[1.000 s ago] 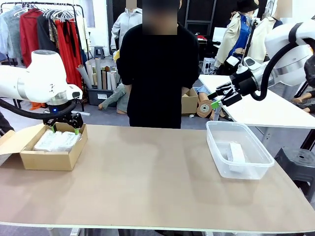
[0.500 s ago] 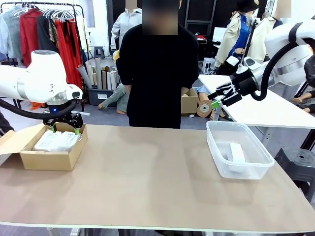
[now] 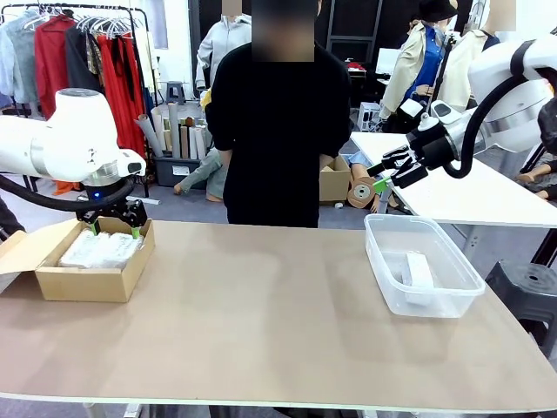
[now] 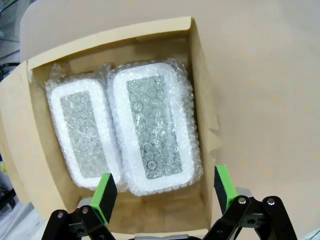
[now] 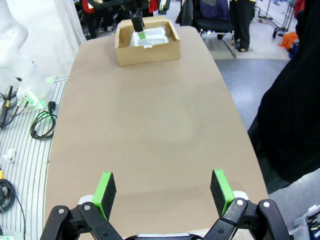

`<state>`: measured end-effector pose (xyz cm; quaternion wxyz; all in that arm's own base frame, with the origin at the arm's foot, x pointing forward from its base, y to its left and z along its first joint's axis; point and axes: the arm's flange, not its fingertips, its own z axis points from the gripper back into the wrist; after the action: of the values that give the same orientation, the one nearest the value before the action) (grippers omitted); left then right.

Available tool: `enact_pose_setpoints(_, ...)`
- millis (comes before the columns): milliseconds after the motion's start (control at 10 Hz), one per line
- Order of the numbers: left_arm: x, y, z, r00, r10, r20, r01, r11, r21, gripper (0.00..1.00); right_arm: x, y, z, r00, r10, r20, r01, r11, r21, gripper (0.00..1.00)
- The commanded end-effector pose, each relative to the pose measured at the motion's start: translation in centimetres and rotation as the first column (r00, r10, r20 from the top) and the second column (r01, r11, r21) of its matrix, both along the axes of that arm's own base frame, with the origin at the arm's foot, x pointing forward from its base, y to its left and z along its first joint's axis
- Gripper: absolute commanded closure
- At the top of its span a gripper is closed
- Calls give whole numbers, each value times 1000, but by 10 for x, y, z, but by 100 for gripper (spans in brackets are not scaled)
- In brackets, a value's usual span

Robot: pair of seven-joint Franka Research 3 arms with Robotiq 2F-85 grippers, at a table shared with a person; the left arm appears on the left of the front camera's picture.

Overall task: Separate and place wrapped and unwrapped clocks.
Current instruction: If the picked Digital clock is wrapped, place it in the Package Box ; if not, place it in the Organizing box.

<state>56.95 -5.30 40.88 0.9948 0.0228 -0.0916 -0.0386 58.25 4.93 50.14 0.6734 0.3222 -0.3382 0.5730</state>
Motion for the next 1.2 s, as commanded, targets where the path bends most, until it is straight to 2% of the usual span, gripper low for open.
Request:
enact_pose_setpoints(0,-7,-6,12,995,-75,-69,74,997,-19,0,0,0,1,1000,3,8,-3,1000,-7,0)
enact_pose_setpoints(200,-24,-15,33,972,-158,-175,151,987,-56,0,0,0,1,1000,3,8,-3,1000,-7,0)
enact_pose_setpoints(400,-35,-23,55,923,-276,-269,238,957,-165,0,0,0,1,1000,3,8,-3,1000,-7,0)
enact_pose_setpoints(500,-40,-27,69,875,-349,-335,272,927,-256,0,0,0,1,1000,3,8,-3,1000,-7,0)
enact_pose_setpoints(700,-48,-35,84,800,-476,-367,340,862,-377,0,0,0,1,1000,3,8,-3,1000,-7,0)
enact_pose_setpoints(800,-48,-35,92,731,-587,-348,400,782,-478,0,0,0,1,1000,3,8,-3,1000,-7,0)
enact_pose_setpoints(900,-51,-37,97,640,-697,-322,469,687,-555,0,0,0,1,1000,3,8,-3,1000,-7,0)
enact_pose_setpoints(1000,-53,-38,103,569,-774,-277,510,597,-620,0,0,0,1,1000,3,8,-3,1000,-7,0)
enact_pose_setpoints(1100,-53,-38,109,500,-843,-199,558,489,-671,0,0,0,1,1000,3,8,-3,1000,-7,0)
